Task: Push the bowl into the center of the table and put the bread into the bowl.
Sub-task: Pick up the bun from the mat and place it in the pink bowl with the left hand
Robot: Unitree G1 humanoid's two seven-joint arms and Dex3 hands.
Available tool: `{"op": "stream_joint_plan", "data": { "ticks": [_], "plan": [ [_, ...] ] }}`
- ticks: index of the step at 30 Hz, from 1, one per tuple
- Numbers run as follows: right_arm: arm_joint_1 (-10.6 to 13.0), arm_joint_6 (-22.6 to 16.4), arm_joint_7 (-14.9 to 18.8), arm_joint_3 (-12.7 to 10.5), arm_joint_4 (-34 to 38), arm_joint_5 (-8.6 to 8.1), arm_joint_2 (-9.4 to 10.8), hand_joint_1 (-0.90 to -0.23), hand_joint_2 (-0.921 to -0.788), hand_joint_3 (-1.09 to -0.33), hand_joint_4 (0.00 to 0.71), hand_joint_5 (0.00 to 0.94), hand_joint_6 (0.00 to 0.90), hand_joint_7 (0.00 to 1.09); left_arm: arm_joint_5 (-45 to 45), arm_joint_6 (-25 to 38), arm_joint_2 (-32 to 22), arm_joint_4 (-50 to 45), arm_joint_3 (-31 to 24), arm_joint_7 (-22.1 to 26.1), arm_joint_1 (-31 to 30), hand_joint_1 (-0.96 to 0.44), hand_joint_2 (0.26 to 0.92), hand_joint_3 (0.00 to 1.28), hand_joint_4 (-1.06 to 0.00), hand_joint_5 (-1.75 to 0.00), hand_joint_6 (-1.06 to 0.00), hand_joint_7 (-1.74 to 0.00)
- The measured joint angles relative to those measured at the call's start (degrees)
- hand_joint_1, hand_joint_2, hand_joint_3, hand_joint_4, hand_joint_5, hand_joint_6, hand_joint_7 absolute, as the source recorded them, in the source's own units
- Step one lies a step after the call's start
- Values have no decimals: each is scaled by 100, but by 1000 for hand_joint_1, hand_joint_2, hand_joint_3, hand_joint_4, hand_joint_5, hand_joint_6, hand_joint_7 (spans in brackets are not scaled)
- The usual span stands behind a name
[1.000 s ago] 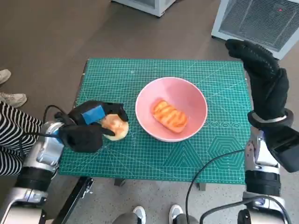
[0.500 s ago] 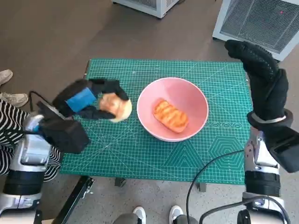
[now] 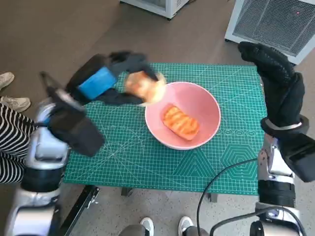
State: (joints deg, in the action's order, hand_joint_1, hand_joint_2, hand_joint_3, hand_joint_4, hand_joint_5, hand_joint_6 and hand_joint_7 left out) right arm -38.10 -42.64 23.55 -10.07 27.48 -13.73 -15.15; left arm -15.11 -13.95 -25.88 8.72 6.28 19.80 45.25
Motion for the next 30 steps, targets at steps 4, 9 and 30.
{"op": "stream_joint_plan", "data": {
  "ticks": [4,9,30],
  "plan": [
    [5,-5,-21,-1,-5,6,5,-696,-921,-752,145,2,-1,518,-212,-68,259,574,300,-50,398,1,913,14,-805,-1032,-662,-1140],
    [39,-6,-73,-10,-44,29,1,-697,-921,-751,145,2,-1,518,-434,-60,521,1307,643,-45,764,0,918,13,-799,-1035,-648,-1156],
    [160,-3,-269,-24,-216,94,-10,-700,-921,-748,141,0,-1,519,-1361,-686,1359,4615,1644,-511,1825,-283,909,114,-334,-262,-214,-666]
  ]
}}
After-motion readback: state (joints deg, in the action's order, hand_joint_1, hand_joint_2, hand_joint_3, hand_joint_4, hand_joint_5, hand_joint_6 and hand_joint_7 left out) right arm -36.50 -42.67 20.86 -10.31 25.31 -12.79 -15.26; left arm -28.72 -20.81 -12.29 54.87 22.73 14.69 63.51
